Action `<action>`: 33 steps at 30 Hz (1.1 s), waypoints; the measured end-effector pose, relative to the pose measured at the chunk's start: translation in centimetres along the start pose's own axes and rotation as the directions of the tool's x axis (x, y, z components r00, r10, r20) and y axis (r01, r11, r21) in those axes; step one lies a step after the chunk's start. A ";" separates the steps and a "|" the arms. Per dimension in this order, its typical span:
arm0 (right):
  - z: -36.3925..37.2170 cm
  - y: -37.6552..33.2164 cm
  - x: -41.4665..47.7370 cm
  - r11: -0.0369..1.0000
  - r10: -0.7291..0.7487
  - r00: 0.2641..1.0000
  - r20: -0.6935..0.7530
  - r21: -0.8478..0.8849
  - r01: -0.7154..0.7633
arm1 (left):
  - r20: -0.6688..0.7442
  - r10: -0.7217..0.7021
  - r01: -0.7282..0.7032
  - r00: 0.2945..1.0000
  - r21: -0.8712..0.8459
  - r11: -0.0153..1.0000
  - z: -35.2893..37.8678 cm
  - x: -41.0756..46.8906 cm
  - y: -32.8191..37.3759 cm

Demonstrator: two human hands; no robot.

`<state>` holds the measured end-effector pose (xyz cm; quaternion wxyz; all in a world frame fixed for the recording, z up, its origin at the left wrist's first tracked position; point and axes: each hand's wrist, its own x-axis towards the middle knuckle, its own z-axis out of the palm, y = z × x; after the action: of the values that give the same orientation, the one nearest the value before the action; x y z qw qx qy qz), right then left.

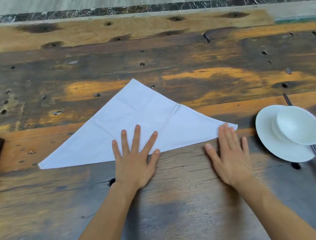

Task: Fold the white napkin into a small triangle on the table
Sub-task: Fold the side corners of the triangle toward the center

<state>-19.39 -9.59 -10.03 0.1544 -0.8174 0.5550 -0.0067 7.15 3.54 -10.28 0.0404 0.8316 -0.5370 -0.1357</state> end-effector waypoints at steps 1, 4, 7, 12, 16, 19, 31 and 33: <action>-0.1 0.3 0.0 1.000 0.016 1.000 -0.009 -0.001 -0.016 | -0.010 -0.024 0.024 1.000 -0.005 1.000 -0.1 -0.1 -0.5; -0.2 0.3 -0.1 1.000 0.027 1.000 -0.015 -0.014 -0.027 | -0.025 -0.162 0.161 0.987 -0.020 0.987 -0.8 -0.7 -3.6; -0.2 0.2 -0.2 0.999 0.031 0.999 -0.021 -0.029 -0.032 | -0.034 -0.313 0.312 0.949 -0.045 0.949 -1.8 -1.7 -8.1; 0.2 0.5 -0.2 0.998 0.030 0.999 -0.029 -0.054 -0.031 | -0.030 -0.509 0.504 0.860 -0.101 0.858 -3.3 -3.7 -14.2; -0.1 0.1 -0.2 0.996 0.047 0.999 -0.007 -0.080 -0.047 | -0.050 -0.521 0.513 0.852 -0.117 0.850 -3.2 -4.0 -14.9; -0.4 -2.6 -0.6 0.994 0.054 0.997 -0.048 -0.095 -0.059 | -0.080 -0.513 0.503 0.855 -0.120 0.856 -2.8 -3.9 -14.9; 7.0 -31.7 5.1 0.895 -0.429 0.890 0.150 -0.060 0.442 | -0.109 -0.517 0.507 0.849 -0.106 0.855 -2.3 -3.8 -15.2; 6.9 -27.9 6.9 0.917 -0.361 0.918 0.161 -0.118 0.381 | -0.104 -0.518 0.508 0.849 -0.110 0.855 -2.4 -3.7 -15.2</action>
<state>9.73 -4.79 -10.43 0.1269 -0.9156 0.3766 0.0607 19.74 13.10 -10.50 0.0702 0.9495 -0.2861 -0.1081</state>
